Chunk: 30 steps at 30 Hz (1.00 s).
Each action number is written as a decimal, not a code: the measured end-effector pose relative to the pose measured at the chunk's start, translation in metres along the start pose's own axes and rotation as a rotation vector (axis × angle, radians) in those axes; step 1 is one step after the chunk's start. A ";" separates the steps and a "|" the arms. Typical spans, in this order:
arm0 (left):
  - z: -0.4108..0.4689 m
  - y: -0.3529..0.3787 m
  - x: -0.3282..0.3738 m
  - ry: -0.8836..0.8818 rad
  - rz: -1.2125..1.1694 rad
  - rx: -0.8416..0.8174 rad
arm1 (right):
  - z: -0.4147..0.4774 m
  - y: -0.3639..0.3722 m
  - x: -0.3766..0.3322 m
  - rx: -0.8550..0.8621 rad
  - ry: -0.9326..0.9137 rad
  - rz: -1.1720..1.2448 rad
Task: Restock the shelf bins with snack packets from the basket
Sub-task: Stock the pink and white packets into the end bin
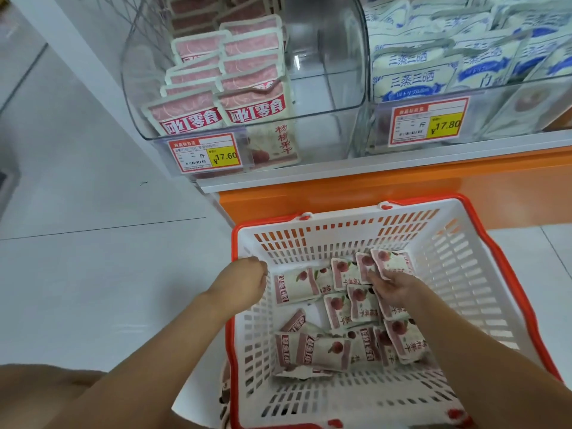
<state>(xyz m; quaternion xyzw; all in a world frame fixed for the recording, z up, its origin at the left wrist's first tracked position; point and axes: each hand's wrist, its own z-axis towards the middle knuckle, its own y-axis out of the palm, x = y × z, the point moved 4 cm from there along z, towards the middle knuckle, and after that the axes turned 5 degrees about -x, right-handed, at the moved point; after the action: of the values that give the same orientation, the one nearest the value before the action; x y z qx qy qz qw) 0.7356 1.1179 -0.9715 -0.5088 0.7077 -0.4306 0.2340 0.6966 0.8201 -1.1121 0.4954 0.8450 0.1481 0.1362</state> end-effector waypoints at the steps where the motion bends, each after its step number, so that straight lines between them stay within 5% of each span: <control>1: 0.000 0.000 0.000 -0.007 -0.007 -0.002 | 0.001 0.000 0.002 -0.009 -0.024 -0.015; 8: -0.006 -0.015 0.007 -0.159 -0.302 -0.064 | -0.044 0.032 0.013 -0.330 0.053 -0.654; 13: -0.026 -0.051 0.023 -0.232 -1.142 -0.112 | -0.101 0.084 0.050 -0.767 0.140 -0.964; 16: -0.042 -0.060 0.028 -0.232 -1.310 -0.196 | -0.148 0.118 0.070 -1.063 0.214 -1.106; 19: -0.055 -0.066 0.039 -0.117 -1.496 -0.263 | -0.185 0.138 0.069 -1.023 0.049 -1.500; 23: -0.069 -0.094 0.048 0.090 -1.256 -0.069 | -0.221 0.156 0.049 -0.808 -0.318 -2.121; 30: -0.106 -0.173 0.062 0.367 -1.013 0.268 | -0.295 0.201 0.052 -0.866 -0.793 -1.722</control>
<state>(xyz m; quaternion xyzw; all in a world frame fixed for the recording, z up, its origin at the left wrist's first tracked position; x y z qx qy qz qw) 0.7205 1.0813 -0.7628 -0.6681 0.3425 -0.6571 -0.0668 0.7211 0.9250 -0.7677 -0.3530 0.6820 0.1179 0.6295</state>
